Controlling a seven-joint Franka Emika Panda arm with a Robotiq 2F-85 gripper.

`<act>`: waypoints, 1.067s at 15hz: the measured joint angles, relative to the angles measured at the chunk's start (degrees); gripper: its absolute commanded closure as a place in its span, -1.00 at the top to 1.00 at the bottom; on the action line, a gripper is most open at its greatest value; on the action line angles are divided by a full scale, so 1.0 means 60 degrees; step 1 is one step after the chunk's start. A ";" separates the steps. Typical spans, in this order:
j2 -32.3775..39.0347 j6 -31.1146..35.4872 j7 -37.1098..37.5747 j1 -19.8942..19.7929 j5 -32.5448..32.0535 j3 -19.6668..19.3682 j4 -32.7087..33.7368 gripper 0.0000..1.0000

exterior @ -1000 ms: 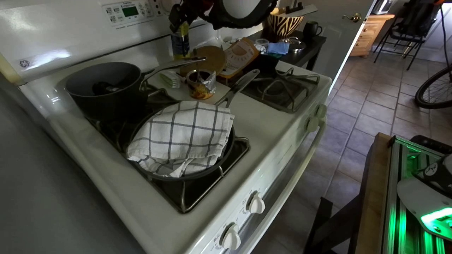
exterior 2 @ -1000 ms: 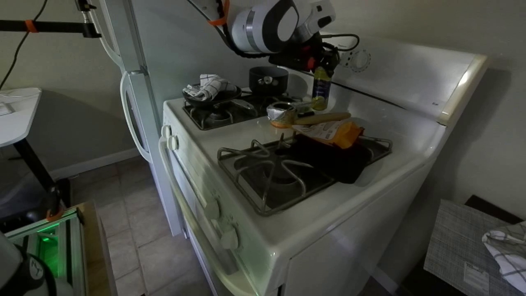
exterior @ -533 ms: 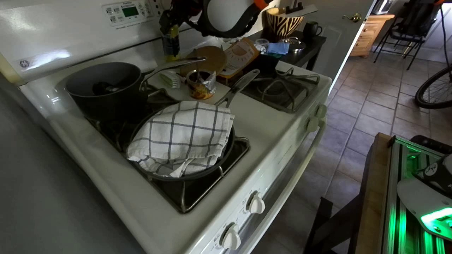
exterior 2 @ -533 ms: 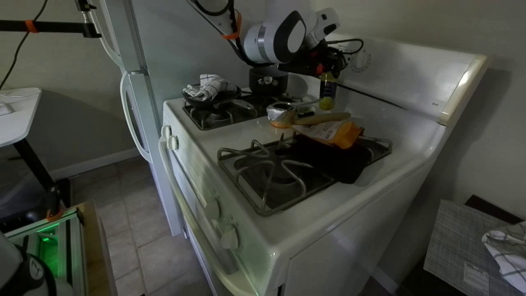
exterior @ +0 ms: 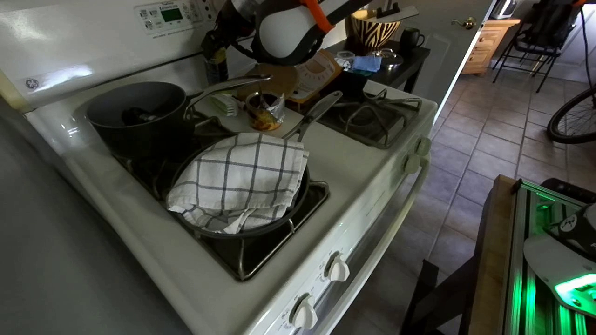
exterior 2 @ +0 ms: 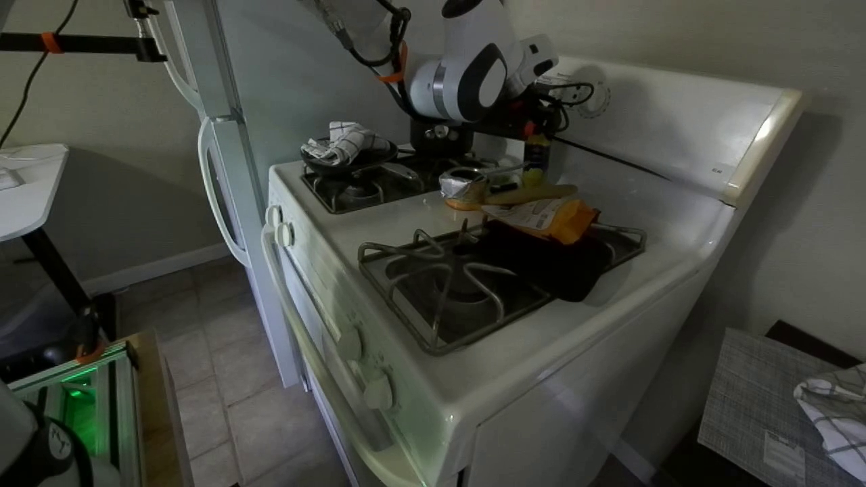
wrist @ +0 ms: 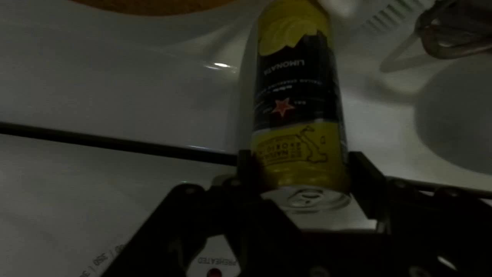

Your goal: Remove the can from the pot

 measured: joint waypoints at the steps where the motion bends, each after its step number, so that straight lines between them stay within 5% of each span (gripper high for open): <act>1: 0.0007 -0.0007 -0.0155 -0.0187 0.0007 0.0306 0.0019 -0.24; 4: 0.0024 -0.0137 -0.0579 -0.0699 0.0030 0.1079 0.0079 -0.24; 7: -0.0057 -0.0649 -0.0715 -0.0843 0.0017 0.1175 0.0224 -0.24; 8: -0.0107 -0.0813 -0.0716 -0.0843 0.0011 0.1106 0.0265 0.76; 11: -0.0228 -0.1321 -0.0719 -0.0843 0.0004 0.0923 0.0381 0.98; 16: -0.0260 -0.1995 -0.0736 -0.0825 0.0004 0.0961 0.0716 1.00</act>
